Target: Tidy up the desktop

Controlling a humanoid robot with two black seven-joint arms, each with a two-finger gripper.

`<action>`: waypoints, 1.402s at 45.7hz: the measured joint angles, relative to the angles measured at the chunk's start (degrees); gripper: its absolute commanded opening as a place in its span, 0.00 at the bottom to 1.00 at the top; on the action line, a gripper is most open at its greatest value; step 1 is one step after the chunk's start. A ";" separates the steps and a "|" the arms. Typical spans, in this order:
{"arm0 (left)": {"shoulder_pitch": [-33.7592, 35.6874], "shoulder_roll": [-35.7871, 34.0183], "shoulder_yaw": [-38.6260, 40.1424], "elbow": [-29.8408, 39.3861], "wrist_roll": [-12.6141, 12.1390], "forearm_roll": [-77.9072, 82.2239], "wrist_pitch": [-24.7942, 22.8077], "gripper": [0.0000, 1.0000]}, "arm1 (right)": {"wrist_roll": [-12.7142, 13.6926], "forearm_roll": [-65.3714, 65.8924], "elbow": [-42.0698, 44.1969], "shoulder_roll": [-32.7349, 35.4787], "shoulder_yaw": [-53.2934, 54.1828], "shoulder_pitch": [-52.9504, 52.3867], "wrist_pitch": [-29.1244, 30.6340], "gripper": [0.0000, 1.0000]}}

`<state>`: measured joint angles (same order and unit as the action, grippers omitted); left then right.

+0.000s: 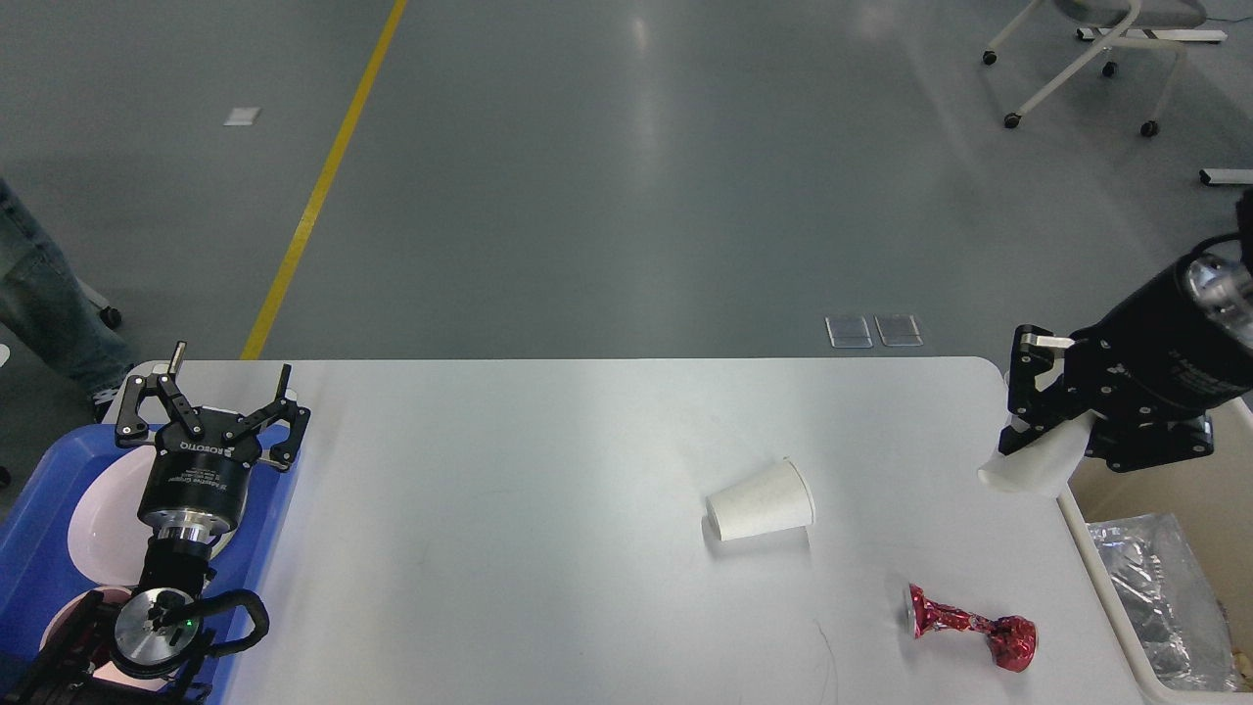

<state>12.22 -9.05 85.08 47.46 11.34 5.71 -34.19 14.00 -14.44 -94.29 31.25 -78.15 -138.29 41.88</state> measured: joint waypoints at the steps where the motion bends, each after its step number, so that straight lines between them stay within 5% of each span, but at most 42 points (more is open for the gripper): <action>1: 0.00 0.00 0.00 0.00 0.00 0.00 0.00 0.96 | -0.02 0.39 -0.01 -0.89 -0.02 -0.84 -0.10 0.00; 11: 0.00 0.00 0.00 0.00 0.00 0.00 0.00 0.97 | -0.11 3.38 -0.07 -6.15 0.44 -3.48 -1.28 0.00; 27: 0.00 0.00 0.00 0.00 0.00 0.00 0.00 0.97 | -0.13 7.77 0.21 -4.81 0.68 -1.99 -2.12 0.00; 37: -0.01 0.00 0.00 0.00 0.00 0.00 0.00 0.97 | -0.32 10.11 3.06 -0.12 -2.74 3.70 -10.86 0.00; 50: -0.02 0.00 0.00 0.00 0.00 0.00 0.00 0.97 | -0.87 11.87 25.40 7.29 -0.08 26.93 -17.13 0.00; 64: -0.02 0.00 0.00 0.00 0.00 0.00 0.00 0.97 | -1.25 12.55 54.73 7.34 21.39 62.27 -19.56 0.00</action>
<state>12.21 -9.05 85.08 47.46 11.34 5.71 -34.19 12.75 -1.89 -39.56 38.59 -56.76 -76.02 22.32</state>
